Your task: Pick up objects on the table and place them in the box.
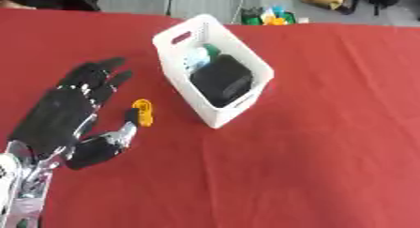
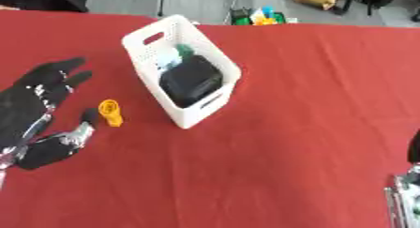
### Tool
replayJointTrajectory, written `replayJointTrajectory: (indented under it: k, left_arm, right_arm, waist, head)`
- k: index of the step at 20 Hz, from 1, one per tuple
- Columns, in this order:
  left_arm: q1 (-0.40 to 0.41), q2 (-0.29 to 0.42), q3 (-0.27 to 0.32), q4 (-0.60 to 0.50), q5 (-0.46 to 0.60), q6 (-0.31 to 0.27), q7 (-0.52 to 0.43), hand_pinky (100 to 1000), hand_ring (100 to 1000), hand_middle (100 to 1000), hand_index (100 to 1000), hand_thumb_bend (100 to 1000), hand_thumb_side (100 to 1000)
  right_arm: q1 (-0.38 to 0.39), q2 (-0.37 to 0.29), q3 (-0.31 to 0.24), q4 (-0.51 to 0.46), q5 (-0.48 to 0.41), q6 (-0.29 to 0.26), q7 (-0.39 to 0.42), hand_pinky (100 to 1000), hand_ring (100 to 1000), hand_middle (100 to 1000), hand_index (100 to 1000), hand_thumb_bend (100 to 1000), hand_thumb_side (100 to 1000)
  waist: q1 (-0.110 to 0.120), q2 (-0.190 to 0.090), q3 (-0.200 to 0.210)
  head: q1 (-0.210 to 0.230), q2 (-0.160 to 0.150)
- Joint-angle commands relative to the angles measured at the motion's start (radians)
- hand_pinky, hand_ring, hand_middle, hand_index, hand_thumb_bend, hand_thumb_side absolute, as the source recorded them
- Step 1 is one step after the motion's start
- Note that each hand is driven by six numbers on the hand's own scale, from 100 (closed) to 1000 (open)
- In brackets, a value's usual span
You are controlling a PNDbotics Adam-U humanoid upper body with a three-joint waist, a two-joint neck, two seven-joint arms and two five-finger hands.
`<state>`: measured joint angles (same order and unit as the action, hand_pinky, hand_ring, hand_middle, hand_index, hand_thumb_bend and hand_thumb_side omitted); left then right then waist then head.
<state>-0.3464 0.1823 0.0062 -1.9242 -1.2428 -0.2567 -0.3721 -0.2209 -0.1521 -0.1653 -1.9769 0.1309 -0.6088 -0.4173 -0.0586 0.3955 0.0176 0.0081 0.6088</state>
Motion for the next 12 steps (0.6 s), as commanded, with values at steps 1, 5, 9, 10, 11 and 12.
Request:
replayJointTrajectory:
  k: [1,5,9,10,11,12]
  left_arm:
    - [-0.015,0.000,-0.001,-0.003,0.076,0.017,-0.064,1000,1000,1000,1000,100,1000]
    - [-0.014,-0.003,0.010,0.002,0.153,0.048,-0.084,1000,1000,1000,1000,100,1000]
    - [-0.014,-0.004,0.015,0.017,0.168,0.066,-0.075,1000,1000,1000,1000,100,1000]
    - [-0.013,-0.005,0.016,0.020,0.169,0.069,-0.070,1000,1000,1000,1000,100,1000]
    - [-0.013,-0.006,0.014,0.022,0.173,0.069,-0.065,1000,1000,1000,1000,120,1000]
    - [-0.013,-0.007,0.012,0.024,0.182,0.065,-0.060,1000,1000,1000,1000,120,1000]
  right_arm:
    - [-0.005,-0.005,0.002,-0.023,-0.003,0.000,0.005,760,743,633,741,100,991]
    - [-0.005,-0.004,0.002,-0.023,-0.002,0.002,0.007,760,743,633,741,100,988]
    - [-0.005,-0.002,0.003,-0.023,-0.002,0.003,0.011,760,743,633,741,100,989]
    - [-0.004,-0.002,0.003,-0.023,-0.002,0.003,0.011,760,743,633,741,100,989]
    - [-0.004,-0.001,0.003,-0.023,-0.002,0.003,0.012,760,743,633,740,100,987]
    - [-0.004,-0.001,0.003,-0.023,-0.002,0.004,0.013,760,743,633,740,100,987]
  waist:
    - [0.003,-0.021,-0.002]
    - [0.003,-0.020,-0.001]
    - [0.003,-0.019,-0.001]
    - [0.003,-0.018,-0.001]
    - [0.002,-0.018,-0.001]
    - [0.002,-0.017,-0.001]
  head:
    - [0.004,-0.014]
    - [0.005,-0.018]
    - [0.008,-0.022]
    - [0.008,-0.023]
    - [0.009,-0.024]
    - [0.010,-0.025]
